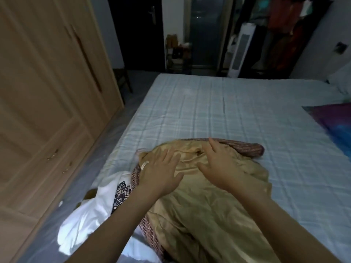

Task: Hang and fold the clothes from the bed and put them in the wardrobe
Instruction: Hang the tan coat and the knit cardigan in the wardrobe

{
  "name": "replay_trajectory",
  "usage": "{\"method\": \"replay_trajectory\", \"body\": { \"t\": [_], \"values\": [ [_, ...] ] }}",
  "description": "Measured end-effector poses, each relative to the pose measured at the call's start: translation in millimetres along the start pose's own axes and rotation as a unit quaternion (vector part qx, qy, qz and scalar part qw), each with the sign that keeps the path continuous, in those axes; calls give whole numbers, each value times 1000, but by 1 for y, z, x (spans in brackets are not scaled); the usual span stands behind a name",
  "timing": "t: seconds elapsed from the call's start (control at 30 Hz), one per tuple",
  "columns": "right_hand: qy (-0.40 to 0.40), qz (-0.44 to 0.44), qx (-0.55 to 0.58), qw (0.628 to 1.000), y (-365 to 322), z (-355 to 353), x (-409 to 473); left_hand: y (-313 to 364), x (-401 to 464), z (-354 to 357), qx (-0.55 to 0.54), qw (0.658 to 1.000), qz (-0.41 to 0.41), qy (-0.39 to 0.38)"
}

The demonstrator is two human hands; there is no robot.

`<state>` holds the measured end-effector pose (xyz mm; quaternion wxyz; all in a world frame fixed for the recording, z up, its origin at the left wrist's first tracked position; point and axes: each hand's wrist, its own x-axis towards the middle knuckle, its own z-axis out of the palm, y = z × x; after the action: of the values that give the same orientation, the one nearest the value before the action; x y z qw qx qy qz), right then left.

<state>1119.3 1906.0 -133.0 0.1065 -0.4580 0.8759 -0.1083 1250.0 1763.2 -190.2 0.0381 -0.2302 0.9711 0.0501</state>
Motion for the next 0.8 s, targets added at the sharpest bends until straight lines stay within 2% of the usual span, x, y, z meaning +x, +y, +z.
{"method": "replay_trajectory", "body": {
  "t": [0.13, 0.47, 0.67, 0.8],
  "values": [
    [-27, -39, 9, 999, 1, 4, 52, -30, 35, 12, -28, 999, -44, -14],
    [-83, -67, 48, 993, 21, 45, 154, -78, 94, 66, -83, 987, -129, -58],
    [-149, -103, 50, 982, 37, 91, 205, -100, 114, 111, -109, 967, -204, -108],
    [-191, -125, 53, 972, 39, 123, 240, -112, 127, 144, -112, 948, -274, -115]
  ]
}}
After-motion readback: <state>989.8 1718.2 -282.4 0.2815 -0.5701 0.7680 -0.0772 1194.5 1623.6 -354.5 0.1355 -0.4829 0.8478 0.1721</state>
